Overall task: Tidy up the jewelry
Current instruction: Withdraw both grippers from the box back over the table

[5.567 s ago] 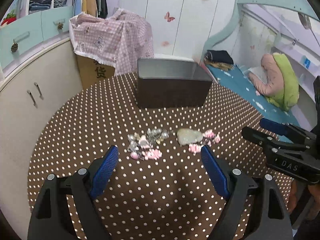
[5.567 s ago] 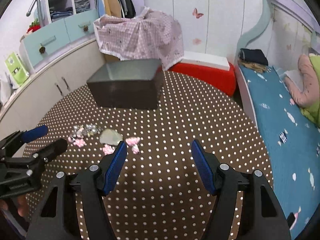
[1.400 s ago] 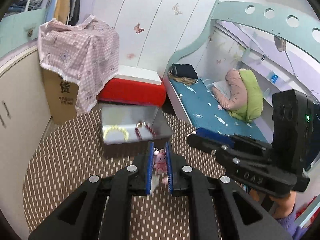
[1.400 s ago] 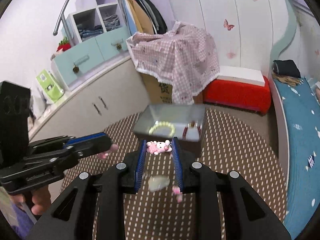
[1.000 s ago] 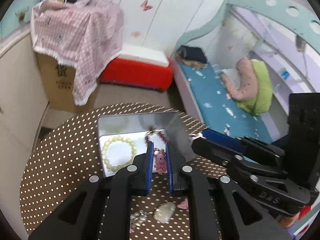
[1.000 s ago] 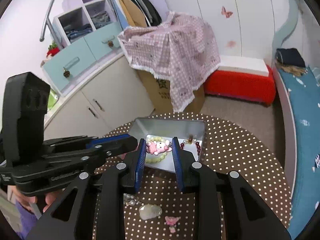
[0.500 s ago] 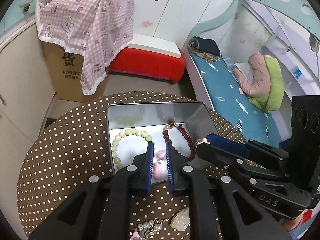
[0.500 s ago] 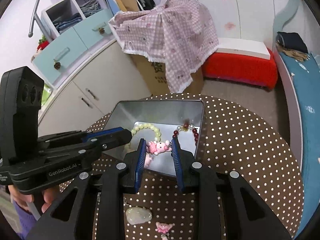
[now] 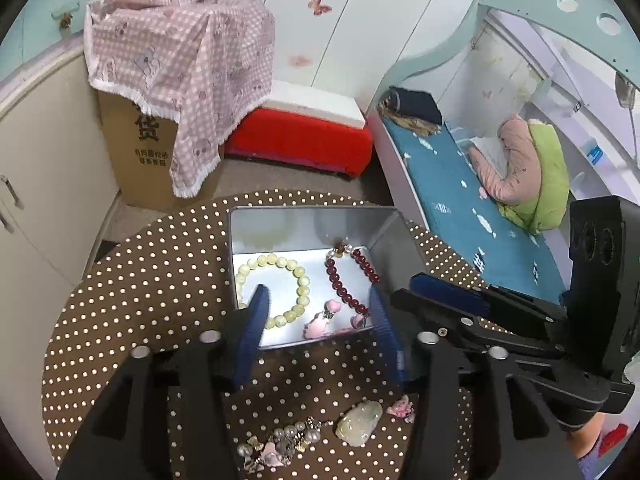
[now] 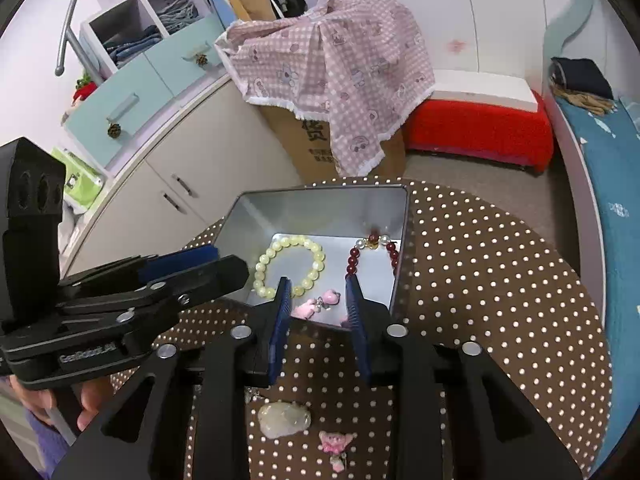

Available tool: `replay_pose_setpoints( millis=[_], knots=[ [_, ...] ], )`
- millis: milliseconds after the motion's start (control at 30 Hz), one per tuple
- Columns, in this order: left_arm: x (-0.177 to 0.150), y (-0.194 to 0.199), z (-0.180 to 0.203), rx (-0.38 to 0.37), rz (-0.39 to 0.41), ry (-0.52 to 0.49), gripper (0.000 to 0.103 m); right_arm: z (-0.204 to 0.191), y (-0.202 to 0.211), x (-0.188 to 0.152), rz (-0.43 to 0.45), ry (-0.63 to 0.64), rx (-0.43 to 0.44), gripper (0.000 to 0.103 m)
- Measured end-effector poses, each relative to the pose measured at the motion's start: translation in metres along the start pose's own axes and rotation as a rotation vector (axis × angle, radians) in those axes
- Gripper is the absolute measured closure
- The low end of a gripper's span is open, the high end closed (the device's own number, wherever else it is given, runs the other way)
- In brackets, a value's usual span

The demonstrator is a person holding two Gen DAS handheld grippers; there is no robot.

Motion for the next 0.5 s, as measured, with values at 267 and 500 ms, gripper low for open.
replay_pose_setpoints(
  millis=[267, 500],
  knots=[
    [-0.01, 0.054, 0.009, 0.004, 0.115, -0.009, 0.041, -0.014, 0.064, -0.003, 0.116, 0.064, -0.05, 0.058],
    [-0.037, 0.106, 0.022, 0.093, 0.265, -0.05, 0.027, -0.022, 0.119, -0.027, 0.199, 0.113, -0.097, 0.051]
  ],
)
Point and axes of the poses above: each gripper's, at about its wrist camera, not at the fingertips, and y roughly against the way its jaws point, z to its right, x to its top, the point moved 3 cm from there along -y, roughly the way its jaws point, and after that the axes turned 6 degrees about z, right-handed, at the moved point
